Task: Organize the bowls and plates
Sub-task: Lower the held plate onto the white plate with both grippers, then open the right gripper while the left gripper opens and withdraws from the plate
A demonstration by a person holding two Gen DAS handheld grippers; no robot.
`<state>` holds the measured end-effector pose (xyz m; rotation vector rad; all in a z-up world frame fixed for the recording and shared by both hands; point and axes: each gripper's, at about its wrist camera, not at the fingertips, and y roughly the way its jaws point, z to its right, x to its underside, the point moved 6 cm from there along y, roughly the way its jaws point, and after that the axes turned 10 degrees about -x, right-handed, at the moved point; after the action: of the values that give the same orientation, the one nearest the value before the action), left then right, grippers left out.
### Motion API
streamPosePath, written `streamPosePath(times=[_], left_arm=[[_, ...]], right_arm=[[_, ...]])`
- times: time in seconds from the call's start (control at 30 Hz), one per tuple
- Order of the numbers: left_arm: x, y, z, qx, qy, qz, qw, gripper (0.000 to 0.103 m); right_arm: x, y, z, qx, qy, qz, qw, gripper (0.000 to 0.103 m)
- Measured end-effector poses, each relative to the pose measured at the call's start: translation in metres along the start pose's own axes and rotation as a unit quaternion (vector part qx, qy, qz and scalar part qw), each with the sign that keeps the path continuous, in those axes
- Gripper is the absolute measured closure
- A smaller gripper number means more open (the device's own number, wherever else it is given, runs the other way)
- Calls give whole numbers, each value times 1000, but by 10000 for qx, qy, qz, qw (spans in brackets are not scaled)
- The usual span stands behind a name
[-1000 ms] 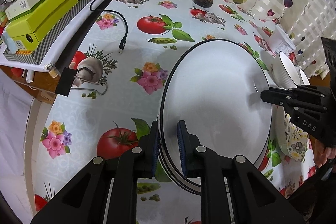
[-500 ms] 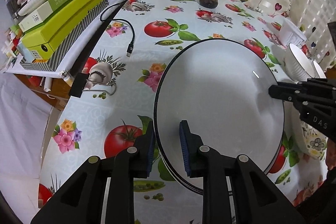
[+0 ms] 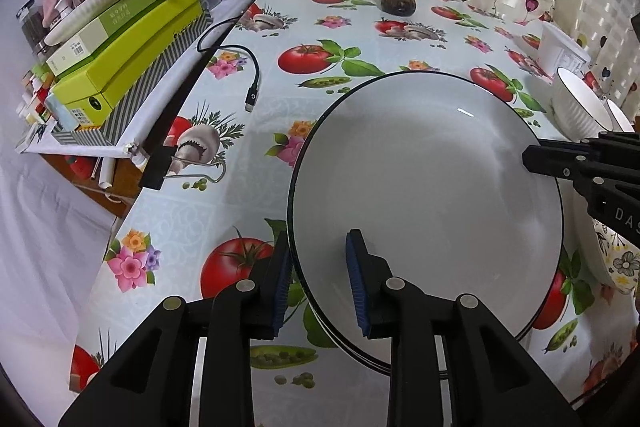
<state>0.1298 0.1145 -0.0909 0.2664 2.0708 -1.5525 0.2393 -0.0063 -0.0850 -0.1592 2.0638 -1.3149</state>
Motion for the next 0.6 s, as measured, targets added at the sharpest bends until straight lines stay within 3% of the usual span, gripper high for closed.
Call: streamPosePath(times=[0.6], left_arm=[[5,0,-5,397,-432,386,9975,74]], right_arm=[[8,-5,-1,-78,57,689,9976,94]])
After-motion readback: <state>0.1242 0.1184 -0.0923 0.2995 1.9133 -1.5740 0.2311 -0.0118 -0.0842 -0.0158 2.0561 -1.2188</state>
